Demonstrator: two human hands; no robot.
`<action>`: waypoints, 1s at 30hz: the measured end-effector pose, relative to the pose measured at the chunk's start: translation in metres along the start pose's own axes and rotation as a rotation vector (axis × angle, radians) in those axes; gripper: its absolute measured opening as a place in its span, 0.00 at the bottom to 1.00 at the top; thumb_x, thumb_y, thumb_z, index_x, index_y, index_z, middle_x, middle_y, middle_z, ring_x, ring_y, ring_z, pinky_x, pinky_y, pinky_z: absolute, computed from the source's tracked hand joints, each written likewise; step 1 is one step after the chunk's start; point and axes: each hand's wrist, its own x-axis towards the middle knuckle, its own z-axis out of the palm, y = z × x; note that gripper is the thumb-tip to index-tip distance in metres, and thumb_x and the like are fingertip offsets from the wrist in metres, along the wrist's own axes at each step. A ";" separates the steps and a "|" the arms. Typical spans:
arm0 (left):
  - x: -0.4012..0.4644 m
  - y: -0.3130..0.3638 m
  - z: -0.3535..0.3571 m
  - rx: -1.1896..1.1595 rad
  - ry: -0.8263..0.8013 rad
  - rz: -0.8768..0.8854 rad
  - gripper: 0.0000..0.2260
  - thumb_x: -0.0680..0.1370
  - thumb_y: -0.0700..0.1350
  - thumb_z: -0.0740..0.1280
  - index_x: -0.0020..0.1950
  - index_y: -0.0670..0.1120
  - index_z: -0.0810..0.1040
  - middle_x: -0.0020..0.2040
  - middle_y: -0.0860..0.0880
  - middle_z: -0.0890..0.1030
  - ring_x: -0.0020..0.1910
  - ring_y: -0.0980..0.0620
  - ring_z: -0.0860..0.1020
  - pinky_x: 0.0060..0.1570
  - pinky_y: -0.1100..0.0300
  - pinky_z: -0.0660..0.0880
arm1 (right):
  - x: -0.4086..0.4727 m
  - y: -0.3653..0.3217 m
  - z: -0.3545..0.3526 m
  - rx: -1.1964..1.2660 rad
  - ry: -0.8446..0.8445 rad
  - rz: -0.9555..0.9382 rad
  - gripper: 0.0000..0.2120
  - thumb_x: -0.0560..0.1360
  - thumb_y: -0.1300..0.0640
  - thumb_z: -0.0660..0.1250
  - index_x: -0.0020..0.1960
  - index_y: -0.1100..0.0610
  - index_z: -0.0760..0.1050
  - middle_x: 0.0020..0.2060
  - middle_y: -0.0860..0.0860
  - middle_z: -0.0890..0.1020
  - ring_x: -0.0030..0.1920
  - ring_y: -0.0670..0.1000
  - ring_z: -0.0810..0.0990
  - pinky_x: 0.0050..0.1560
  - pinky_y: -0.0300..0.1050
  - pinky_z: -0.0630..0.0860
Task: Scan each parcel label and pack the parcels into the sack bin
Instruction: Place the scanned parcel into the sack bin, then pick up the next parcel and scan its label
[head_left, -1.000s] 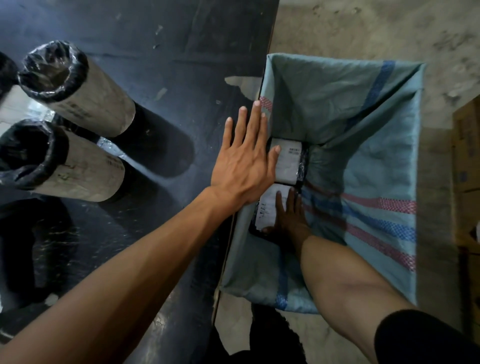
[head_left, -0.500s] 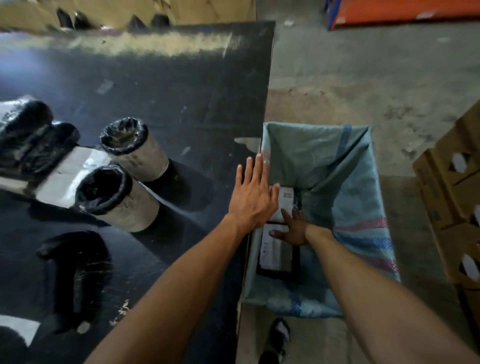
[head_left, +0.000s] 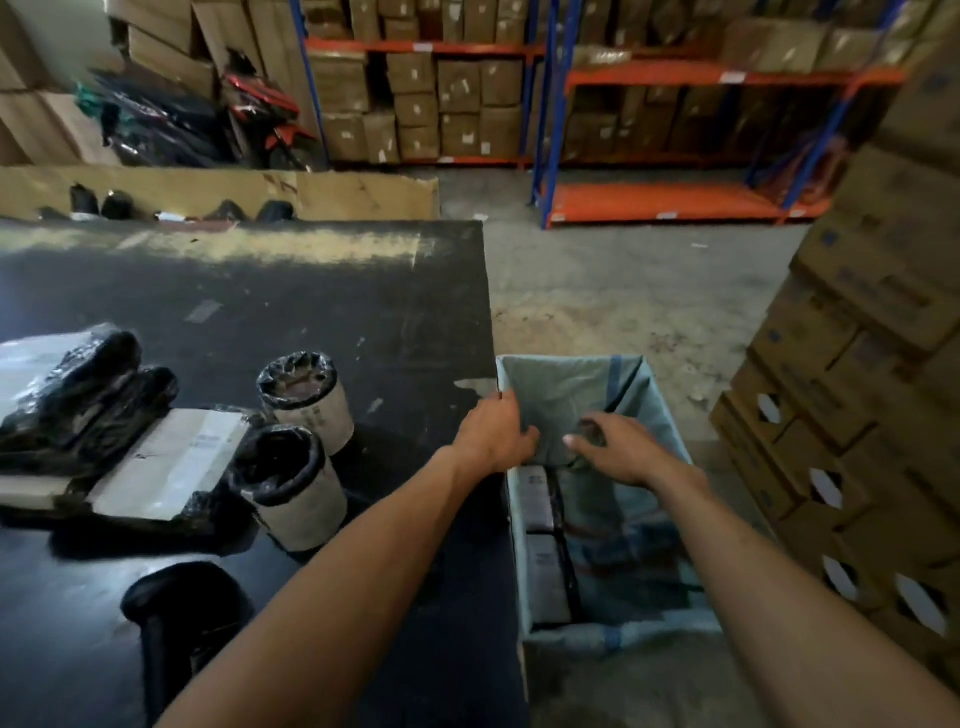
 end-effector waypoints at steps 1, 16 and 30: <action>-0.002 0.003 -0.017 0.009 0.014 0.044 0.25 0.78 0.49 0.66 0.71 0.38 0.69 0.68 0.37 0.74 0.65 0.37 0.74 0.63 0.44 0.74 | -0.005 -0.014 -0.009 -0.004 0.035 -0.005 0.33 0.81 0.39 0.68 0.79 0.57 0.70 0.74 0.58 0.77 0.73 0.59 0.76 0.70 0.50 0.73; -0.101 -0.200 -0.214 0.097 0.350 -0.146 0.19 0.83 0.51 0.62 0.66 0.38 0.72 0.64 0.38 0.77 0.62 0.39 0.76 0.57 0.48 0.74 | -0.061 -0.299 -0.031 -0.045 0.343 -0.386 0.24 0.81 0.38 0.67 0.71 0.50 0.76 0.59 0.50 0.82 0.60 0.51 0.81 0.62 0.51 0.78; -0.166 -0.335 -0.123 0.246 0.070 -0.305 0.32 0.86 0.58 0.47 0.82 0.39 0.46 0.82 0.35 0.44 0.81 0.38 0.42 0.77 0.45 0.41 | -0.135 -0.396 0.173 -0.367 -0.088 -0.302 0.34 0.80 0.31 0.61 0.75 0.54 0.69 0.67 0.60 0.79 0.67 0.65 0.78 0.64 0.59 0.75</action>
